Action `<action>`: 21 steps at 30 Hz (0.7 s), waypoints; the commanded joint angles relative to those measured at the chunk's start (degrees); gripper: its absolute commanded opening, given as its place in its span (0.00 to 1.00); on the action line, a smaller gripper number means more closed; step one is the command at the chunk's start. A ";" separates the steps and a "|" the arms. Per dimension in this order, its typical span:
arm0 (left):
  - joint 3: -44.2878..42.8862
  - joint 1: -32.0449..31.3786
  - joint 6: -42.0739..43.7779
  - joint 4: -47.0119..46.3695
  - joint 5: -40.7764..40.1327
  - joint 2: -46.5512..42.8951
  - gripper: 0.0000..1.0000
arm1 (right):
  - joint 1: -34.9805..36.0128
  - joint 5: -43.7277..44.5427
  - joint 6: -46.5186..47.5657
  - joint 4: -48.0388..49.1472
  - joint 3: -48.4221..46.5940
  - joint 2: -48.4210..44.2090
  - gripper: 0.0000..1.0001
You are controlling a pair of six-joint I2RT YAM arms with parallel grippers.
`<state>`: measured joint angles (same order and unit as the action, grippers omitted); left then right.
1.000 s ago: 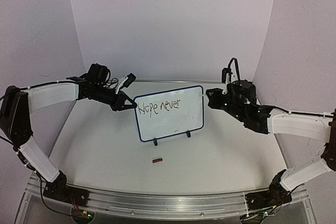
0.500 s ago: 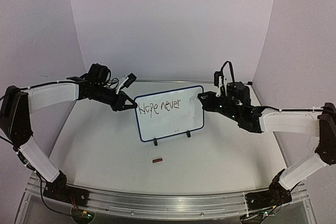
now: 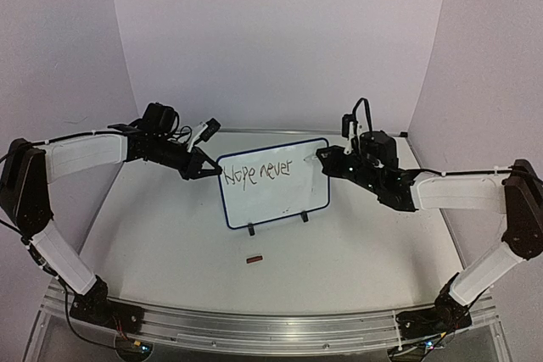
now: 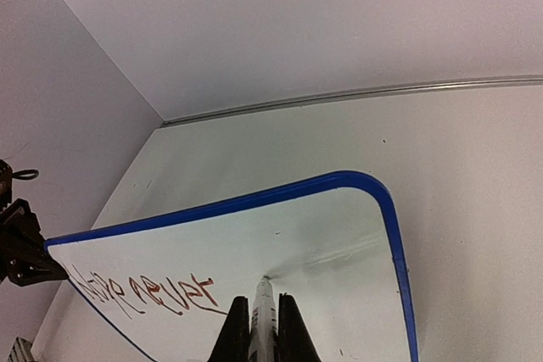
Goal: Write a sentence on the whiteboard
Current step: Write on the whiteboard with the whiteboard marker without the cap.
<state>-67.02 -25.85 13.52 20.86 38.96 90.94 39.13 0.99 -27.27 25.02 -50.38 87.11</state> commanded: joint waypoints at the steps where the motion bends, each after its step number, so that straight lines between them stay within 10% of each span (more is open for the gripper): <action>1: -0.12 -0.35 2.83 1.02 -4.25 1.27 0.00 | 0.00 1.39 0.02 2.39 -2.93 1.47 0.00; 21: -0.21 -0.37 2.89 1.02 -4.16 1.75 0.00 | 0.05 0.52 -0.26 -1.01 -1.68 3.46 0.00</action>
<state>-67.02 -25.82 13.45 20.88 38.92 90.96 39.21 0.28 -27.31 25.02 -51.99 90.00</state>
